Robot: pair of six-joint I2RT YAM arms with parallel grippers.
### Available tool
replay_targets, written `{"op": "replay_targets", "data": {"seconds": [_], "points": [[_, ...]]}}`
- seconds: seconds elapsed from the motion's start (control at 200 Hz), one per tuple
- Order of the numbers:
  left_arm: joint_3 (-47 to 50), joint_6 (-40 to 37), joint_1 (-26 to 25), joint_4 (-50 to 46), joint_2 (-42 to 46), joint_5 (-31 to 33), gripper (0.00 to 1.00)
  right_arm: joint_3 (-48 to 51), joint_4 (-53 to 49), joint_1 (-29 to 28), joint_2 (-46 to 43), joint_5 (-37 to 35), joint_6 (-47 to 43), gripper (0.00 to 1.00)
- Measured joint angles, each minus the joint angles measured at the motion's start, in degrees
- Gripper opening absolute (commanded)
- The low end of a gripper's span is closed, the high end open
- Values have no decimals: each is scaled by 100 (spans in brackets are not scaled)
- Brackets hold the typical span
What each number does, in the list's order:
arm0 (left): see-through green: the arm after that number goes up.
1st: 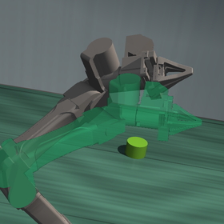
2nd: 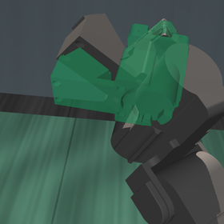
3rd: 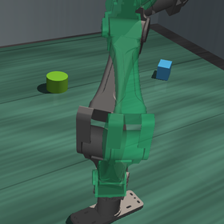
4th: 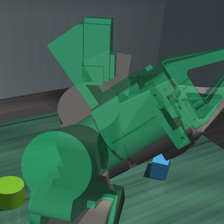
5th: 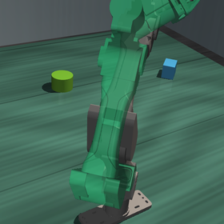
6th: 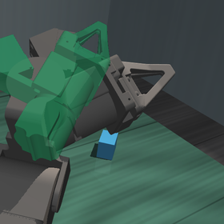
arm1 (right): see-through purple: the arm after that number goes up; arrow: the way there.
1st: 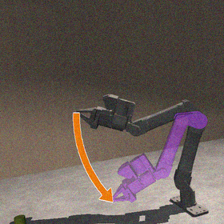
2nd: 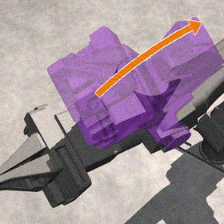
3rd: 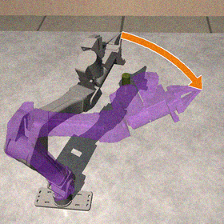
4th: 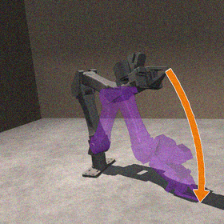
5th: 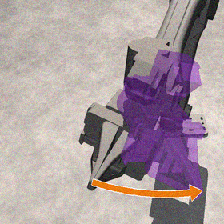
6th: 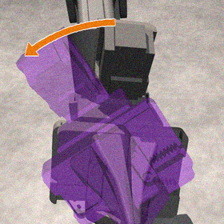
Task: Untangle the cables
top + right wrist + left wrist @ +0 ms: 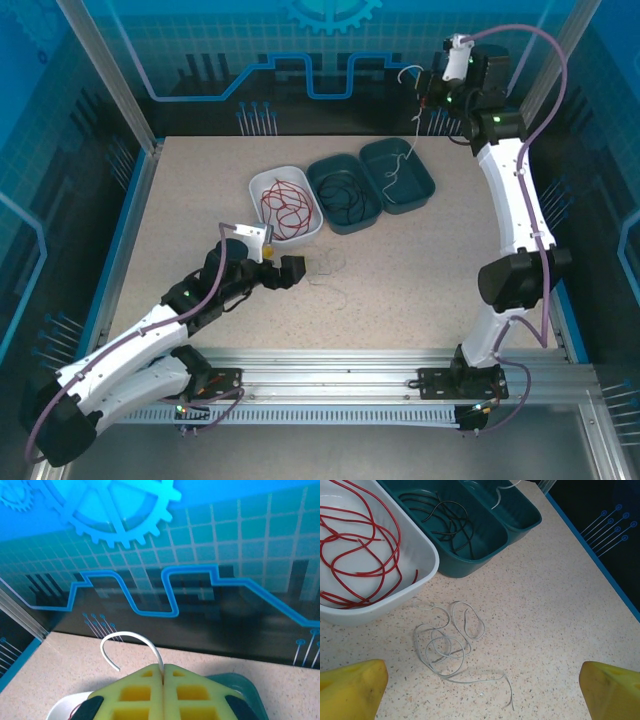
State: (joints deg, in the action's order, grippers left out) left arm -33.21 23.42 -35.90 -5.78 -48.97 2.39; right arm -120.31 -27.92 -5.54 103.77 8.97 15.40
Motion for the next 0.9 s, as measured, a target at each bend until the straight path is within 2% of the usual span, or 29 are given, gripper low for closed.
{"op": "replay_targets", "data": {"seconds": [0.385, 0.901], "points": [[81, 17, 0, -37, 2, 20, 99, 1084, 315, -13, -1049, -400, -142, 3], [81, 24, 0, -37, 2, 42, 99, 2258, 275, -509, -1104, -1659, -894, 3]]}}
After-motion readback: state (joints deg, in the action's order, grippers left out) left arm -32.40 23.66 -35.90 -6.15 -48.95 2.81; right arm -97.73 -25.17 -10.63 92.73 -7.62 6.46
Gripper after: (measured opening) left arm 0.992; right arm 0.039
